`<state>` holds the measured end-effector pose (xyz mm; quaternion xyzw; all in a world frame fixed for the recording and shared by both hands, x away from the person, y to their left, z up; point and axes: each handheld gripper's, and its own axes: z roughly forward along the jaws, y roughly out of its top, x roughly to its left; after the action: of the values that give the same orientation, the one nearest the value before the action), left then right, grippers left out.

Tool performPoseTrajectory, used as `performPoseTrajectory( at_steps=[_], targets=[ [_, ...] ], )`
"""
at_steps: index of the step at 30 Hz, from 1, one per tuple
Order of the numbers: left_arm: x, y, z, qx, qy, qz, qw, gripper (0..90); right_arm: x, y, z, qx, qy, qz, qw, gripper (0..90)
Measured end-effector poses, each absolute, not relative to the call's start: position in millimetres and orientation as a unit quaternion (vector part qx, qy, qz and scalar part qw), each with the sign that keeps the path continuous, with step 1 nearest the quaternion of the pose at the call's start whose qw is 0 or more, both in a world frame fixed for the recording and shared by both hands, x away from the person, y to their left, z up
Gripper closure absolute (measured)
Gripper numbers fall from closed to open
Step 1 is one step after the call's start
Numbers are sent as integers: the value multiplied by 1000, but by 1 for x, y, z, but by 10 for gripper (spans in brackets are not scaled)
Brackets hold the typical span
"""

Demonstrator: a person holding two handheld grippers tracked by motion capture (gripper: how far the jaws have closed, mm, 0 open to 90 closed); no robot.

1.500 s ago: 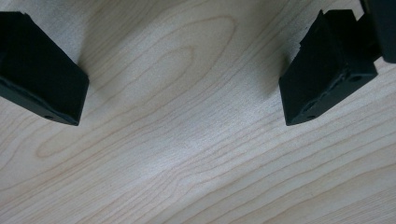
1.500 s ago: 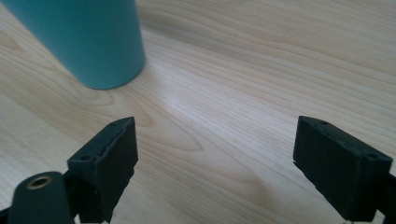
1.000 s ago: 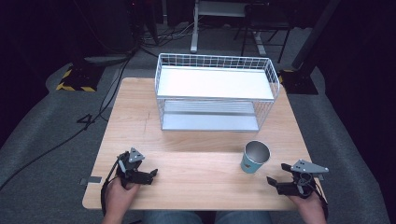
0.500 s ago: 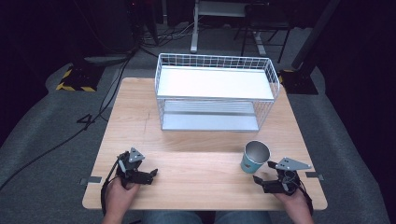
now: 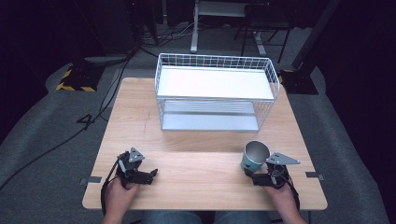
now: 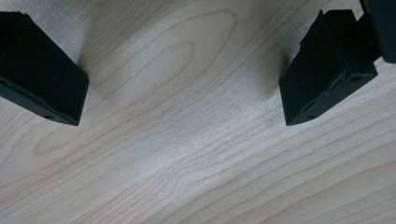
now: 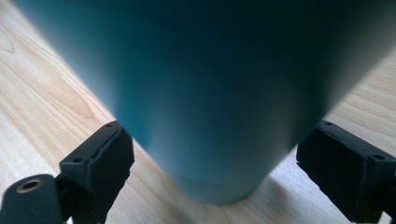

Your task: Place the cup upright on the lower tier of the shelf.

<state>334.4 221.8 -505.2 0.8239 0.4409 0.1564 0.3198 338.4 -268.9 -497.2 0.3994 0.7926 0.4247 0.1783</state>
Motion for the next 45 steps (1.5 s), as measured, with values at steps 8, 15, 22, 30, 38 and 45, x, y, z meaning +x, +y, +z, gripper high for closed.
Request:
performPoseTrajectory(
  at_steps=[8,15,22,30,38,45],
  targets=[
    [334,222,-505,824,441,156,319,20,341,-263,-499,401,784,433,192,153],
    [334,222,-505,824,441,157,319,20,340,-260,-500,399,778,442,201,227],
    [334,221,-505,824,441,158,320,24,341,-260,-500,396,780,441,200,232],
    [334,221,-505,824,441,158,320,24,340,-258,-499,389,784,441,201,234],
    [334,221,-505,824,441,158,320,24,341,-255,-491,380,786,445,198,234],
    [334,221,-506,822,442,160,321,25,348,-251,-483,374,789,449,192,234]
  ],
)
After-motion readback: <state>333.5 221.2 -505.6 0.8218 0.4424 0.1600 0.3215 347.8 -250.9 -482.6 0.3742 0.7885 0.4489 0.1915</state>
